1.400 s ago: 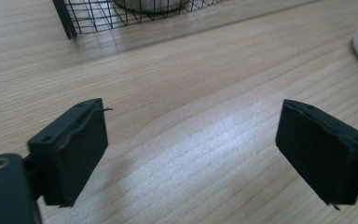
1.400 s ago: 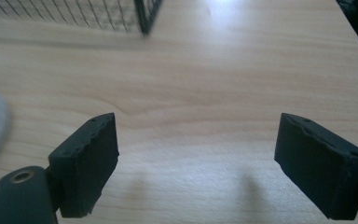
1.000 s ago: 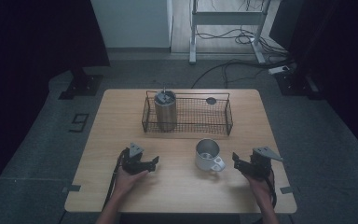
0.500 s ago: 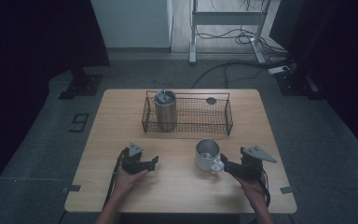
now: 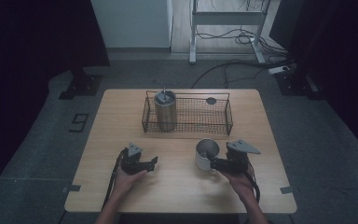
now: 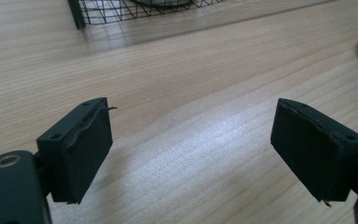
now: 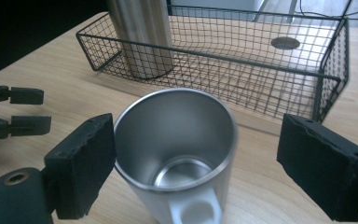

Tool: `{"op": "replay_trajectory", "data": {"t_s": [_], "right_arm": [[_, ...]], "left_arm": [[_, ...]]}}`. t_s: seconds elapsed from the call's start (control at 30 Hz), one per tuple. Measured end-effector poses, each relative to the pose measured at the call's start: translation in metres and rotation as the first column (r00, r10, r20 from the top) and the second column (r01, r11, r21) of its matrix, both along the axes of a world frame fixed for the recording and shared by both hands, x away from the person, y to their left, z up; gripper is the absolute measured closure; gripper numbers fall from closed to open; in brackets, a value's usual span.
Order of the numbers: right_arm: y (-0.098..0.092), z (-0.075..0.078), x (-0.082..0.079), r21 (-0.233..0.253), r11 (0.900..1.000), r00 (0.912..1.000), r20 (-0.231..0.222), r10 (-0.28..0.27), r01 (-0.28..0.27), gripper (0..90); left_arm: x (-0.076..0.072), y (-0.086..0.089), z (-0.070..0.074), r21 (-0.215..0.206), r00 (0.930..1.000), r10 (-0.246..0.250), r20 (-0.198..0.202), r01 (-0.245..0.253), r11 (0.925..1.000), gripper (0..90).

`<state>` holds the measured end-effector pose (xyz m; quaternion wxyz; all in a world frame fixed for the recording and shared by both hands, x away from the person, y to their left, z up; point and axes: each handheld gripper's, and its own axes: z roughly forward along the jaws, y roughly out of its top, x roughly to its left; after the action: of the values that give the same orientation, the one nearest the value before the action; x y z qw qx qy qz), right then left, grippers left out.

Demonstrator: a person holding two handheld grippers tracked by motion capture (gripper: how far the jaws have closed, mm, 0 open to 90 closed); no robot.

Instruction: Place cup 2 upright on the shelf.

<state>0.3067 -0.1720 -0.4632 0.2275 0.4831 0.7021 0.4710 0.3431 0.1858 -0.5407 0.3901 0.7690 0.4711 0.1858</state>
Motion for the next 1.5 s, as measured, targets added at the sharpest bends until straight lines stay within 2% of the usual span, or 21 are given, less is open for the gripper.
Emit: {"op": "replay_trajectory", "data": {"t_s": [0.23,0.3,0.6,1.17,1.5], "right_arm": [[0.013,-0.002,0.007,0.003,1.000,0.9997,-0.019,0.016,-0.015,9.1],[0.017,-0.003,0.009,-0.009,1.000,0.9997,-0.021,0.015,-0.015,8.5],[0.022,-0.001,0.008,-0.019,1.000,0.9998,-0.016,0.009,-0.009,3.8],[0.029,-0.021,0.024,-0.096,0.995,0.9952,-0.096,0.017,-0.027,0.0],[0.031,-0.026,0.027,-0.128,0.991,0.9939,-0.110,0.014,-0.028,1.6]], "left_arm": [[0.000,0.000,-0.001,0.005,1.0000,0.000,-0.009,0.000,1.0000,12.7],[0.000,0.001,-0.001,0.004,0.9999,0.002,-0.012,-0.002,1.0000,12.7],[-0.003,0.003,0.003,0.003,0.9999,0.014,-0.005,-0.014,0.9999,13.1],[-0.003,-0.001,0.000,0.018,0.9998,0.001,-0.019,-0.001,0.9998,13.1],[-0.003,-0.001,-0.001,0.024,0.9997,-0.003,-0.026,0.004,0.9997,13.2]]}}
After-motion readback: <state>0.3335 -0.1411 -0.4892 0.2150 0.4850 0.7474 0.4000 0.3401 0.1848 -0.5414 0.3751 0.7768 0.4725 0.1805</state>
